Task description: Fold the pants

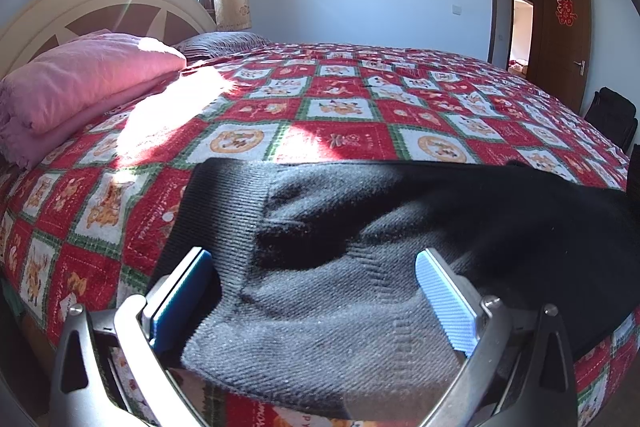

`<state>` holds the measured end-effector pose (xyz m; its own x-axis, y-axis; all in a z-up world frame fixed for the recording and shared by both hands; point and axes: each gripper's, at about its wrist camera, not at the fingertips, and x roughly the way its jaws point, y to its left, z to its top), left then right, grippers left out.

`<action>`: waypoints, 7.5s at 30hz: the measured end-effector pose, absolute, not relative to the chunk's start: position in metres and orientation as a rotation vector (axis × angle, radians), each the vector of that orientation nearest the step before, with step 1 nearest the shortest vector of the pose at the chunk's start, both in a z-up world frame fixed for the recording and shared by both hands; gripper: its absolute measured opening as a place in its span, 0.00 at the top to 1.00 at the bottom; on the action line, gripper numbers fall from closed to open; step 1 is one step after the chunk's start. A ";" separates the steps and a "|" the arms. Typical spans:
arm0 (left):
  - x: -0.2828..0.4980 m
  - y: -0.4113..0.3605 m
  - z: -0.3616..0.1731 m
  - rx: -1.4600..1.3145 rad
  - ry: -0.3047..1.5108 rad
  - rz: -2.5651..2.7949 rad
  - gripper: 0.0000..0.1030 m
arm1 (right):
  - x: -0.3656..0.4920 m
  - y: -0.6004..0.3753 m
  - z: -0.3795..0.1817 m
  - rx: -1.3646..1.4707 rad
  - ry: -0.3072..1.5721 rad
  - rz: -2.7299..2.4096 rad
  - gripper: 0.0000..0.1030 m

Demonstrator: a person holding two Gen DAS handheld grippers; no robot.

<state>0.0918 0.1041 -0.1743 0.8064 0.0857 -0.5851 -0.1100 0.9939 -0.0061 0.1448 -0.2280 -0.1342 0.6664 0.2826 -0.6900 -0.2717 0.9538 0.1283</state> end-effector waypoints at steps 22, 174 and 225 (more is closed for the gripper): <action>0.082 0.068 -0.136 -0.043 0.529 -0.003 0.00 | 0.147 -0.182 -0.164 -0.048 0.898 0.510 0.51; 0.063 0.185 -0.121 -0.462 0.525 -0.246 0.80 | 0.145 -0.172 -0.169 0.017 0.734 0.418 0.39; 0.070 -0.190 -0.090 0.217 0.544 -0.833 0.35 | 0.112 -0.400 -0.159 0.486 0.653 0.114 0.39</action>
<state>0.0699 -0.1897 -0.0903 0.5465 -0.6422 -0.5375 0.7505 0.6604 -0.0260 0.1117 -0.3995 -0.1593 0.7921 0.2518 -0.5560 0.0482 0.8823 0.4682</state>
